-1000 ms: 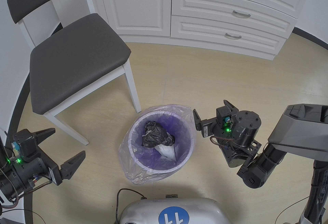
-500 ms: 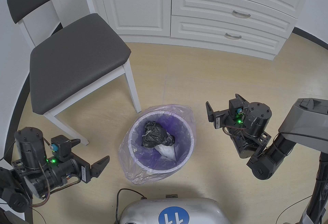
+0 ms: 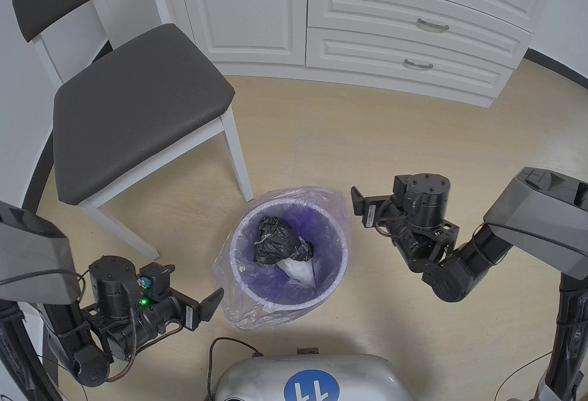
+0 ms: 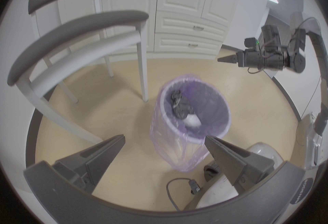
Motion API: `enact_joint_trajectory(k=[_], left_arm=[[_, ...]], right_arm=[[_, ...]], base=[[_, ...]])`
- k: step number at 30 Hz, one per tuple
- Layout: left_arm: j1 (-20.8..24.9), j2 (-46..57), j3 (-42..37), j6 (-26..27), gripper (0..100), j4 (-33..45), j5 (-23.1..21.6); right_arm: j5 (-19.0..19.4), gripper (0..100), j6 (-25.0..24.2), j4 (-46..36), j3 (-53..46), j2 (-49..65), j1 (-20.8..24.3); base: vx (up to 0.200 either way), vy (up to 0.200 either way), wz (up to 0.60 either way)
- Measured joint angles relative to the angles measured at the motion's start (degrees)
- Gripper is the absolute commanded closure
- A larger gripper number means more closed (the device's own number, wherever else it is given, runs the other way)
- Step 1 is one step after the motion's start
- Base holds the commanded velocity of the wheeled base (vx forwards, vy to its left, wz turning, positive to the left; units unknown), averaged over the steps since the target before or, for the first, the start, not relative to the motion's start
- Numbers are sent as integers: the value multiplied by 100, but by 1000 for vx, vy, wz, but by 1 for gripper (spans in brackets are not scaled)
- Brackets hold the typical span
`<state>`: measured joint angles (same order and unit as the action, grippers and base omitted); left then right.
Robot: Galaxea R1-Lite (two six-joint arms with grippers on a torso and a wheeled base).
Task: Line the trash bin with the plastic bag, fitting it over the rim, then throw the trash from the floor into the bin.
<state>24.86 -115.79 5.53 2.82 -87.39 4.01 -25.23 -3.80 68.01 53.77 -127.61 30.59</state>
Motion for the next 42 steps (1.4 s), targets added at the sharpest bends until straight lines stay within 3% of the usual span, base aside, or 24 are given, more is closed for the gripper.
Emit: enact_joint_trajectory(k=[5,10,22,31,42], left_arm=[[0,-605,99,-143,0,-24,30],[-74,-1224,516,-363,0,-30,48],[-290,-2292,1430,-538,0,-33,88],[-300,-2917,2222,-895,0,-28,795],[-301,-3063,2317,-919,0,-33,828]], right_arm=[[213,0,-1280,-1451,964,-271,83],[446,0,-1803,-1941,1766,-684,61],[512,0,-1946,-1998,2258,-1206,-83],[512,0,-2192,-1987,2487,-1332,-135],[619,0,-2241,-2060,2608,-1508,-143]], base=[[0,0,0],[0,0,0],[0,0,0],[0,0,0],[0,0,0]])
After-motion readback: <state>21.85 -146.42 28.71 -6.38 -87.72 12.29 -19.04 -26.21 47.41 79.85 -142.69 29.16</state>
